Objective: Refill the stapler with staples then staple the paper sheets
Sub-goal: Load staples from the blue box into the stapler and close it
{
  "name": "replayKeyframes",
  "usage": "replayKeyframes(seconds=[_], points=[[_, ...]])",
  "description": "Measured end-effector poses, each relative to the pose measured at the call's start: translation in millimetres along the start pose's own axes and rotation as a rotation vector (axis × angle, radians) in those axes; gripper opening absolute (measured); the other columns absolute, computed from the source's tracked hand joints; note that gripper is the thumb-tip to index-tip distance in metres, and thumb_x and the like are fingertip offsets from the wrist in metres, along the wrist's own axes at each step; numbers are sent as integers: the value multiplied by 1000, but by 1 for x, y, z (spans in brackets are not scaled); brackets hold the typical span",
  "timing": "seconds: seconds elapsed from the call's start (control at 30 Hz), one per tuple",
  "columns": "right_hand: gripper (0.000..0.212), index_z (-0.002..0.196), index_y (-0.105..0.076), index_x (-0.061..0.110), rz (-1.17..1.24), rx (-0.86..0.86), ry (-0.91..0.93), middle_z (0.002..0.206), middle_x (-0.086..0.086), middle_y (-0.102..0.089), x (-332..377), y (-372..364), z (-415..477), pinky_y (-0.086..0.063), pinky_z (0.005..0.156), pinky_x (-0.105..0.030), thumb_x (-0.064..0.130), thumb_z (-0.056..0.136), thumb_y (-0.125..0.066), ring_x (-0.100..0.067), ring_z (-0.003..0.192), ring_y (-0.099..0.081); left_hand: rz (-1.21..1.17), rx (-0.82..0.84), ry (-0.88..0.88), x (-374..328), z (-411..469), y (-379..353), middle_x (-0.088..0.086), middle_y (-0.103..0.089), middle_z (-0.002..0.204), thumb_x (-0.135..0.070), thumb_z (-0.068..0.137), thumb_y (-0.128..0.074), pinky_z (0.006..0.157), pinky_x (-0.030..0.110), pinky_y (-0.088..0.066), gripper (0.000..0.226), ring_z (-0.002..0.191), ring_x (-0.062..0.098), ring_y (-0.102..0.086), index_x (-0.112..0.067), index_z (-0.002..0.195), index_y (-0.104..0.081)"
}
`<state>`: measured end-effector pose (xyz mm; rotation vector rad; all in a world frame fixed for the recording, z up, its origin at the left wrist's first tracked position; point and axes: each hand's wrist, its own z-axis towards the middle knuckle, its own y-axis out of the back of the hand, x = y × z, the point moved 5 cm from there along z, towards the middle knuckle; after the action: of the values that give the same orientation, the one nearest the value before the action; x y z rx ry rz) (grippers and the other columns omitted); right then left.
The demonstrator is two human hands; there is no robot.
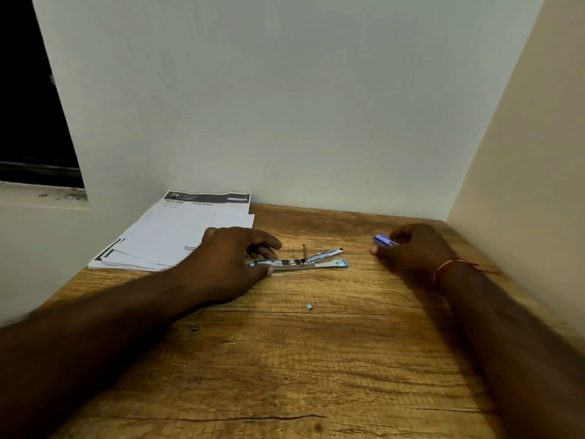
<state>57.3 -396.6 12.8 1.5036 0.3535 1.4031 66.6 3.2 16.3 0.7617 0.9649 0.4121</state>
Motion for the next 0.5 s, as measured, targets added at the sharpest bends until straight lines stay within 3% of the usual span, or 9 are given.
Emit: replayKeyframes(seconds=[0.17,0.3,0.4,0.5], points=[[30,107,-85,24,0,-64,50,86,11,-75,3,-5,2,-54,80,-32,45,86,-93,-4,82,-67,12,-4,-9,-4,-2,3,-29,-81,113,-32,93,-93,126,48,-44,46,115,-13,-66,-40,136,-78],[27,114,-82,29,102,-68,193,107,8,-78,31,-3,-15,-49,75,-27,42,92,-89,-9,93,-69,-32,-75,-70,-9,-4,6,-34,-75,119,-44,94,-92,108,37,-56,51,115,-11,-64,-41,142,-74],[28,113,-82,36,199,-65,433,104,18,-78,74,4,-46,-48,65,-11,45,88,-90,-7,85,-70,-262,-135,-41,-9,-2,7,-21,-83,110,-42,96,-91,88,26,-61,29,103,1,-76,-36,123,-81],[32,111,-84,36,259,16,675,99,19,-78,114,0,-87,-51,66,-11,46,82,-95,-7,80,-71,-624,-79,55,-11,-1,3,3,-88,103,-35,103,-86,77,41,-65,15,86,20,-82,-20,105,-82]])
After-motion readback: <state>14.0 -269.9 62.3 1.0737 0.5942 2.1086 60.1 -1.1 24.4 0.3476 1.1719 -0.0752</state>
